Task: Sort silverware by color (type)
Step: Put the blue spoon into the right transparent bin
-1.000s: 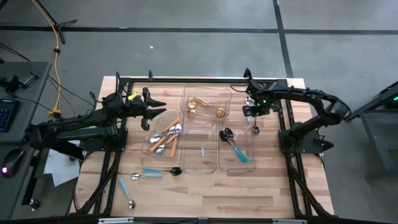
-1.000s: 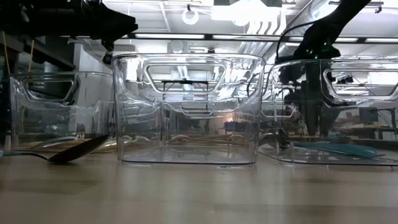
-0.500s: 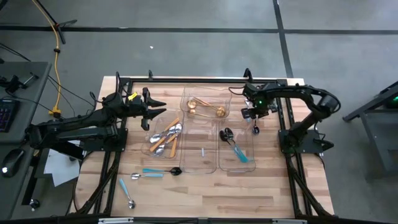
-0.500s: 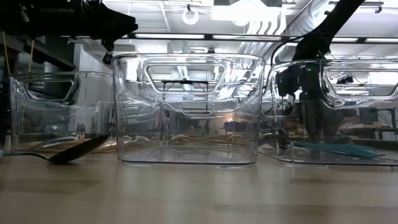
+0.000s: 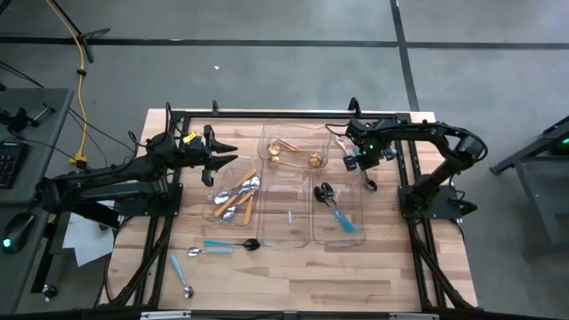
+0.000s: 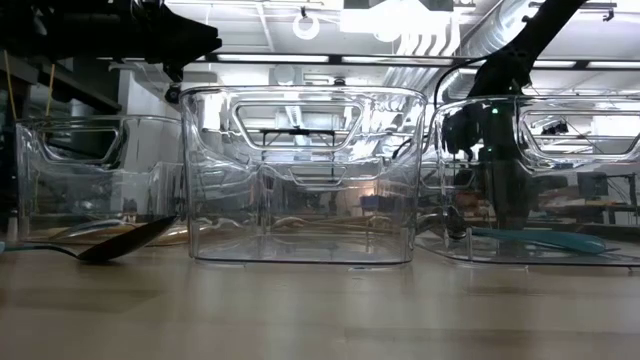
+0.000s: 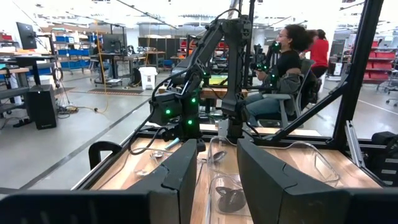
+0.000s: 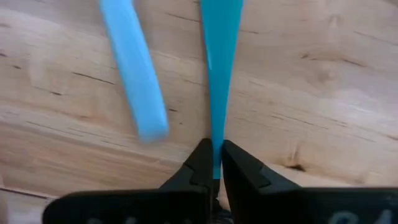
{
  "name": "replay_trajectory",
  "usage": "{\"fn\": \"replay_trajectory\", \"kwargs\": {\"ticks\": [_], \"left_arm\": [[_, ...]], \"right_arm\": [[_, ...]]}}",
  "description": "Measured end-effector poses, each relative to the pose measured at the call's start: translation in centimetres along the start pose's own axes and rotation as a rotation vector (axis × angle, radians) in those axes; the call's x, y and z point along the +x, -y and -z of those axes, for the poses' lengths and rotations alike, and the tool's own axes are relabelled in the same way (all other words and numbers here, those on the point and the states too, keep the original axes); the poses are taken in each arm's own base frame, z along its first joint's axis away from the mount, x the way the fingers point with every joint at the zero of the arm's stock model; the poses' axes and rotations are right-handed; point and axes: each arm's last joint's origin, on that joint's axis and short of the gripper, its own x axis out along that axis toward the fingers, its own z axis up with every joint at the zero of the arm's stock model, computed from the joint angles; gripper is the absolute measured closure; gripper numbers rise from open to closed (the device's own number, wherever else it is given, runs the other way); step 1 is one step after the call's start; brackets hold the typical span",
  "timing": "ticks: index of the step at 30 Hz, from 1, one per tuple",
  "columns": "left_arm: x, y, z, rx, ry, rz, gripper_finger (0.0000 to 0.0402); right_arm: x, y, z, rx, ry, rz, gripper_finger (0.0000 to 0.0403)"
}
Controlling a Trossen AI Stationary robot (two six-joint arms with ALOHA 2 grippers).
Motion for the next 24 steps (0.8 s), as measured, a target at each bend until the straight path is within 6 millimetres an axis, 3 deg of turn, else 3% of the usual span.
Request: {"fn": "replay_trajectory", "kwargs": {"ticks": [6,11,17,24], "left_arm": [[0.0,0.0,0.0,0.000,0.000,0.000,0.0298],[0.0,0.0,0.0,0.000,-0.001,0.000,0.0298],[0.0,0.0,0.0,0.000,-0.001,0.000,0.0298],[0.0,0.0,0.0,0.000,-0.001,0.000,0.0298]], "right_arm": [[-0.6,0.3,0.2,-0.017,0.038,0.025,0.0397],[-2.3,0.9,1.1,-0.026,0.068,0.032,0.0400],[-5.7,1.6,2.6,-0.014,0.195,-0.059,0.0401],[-10.8,3.0,5.4,-0.038,0.475,-0.247,0.0402]]}}
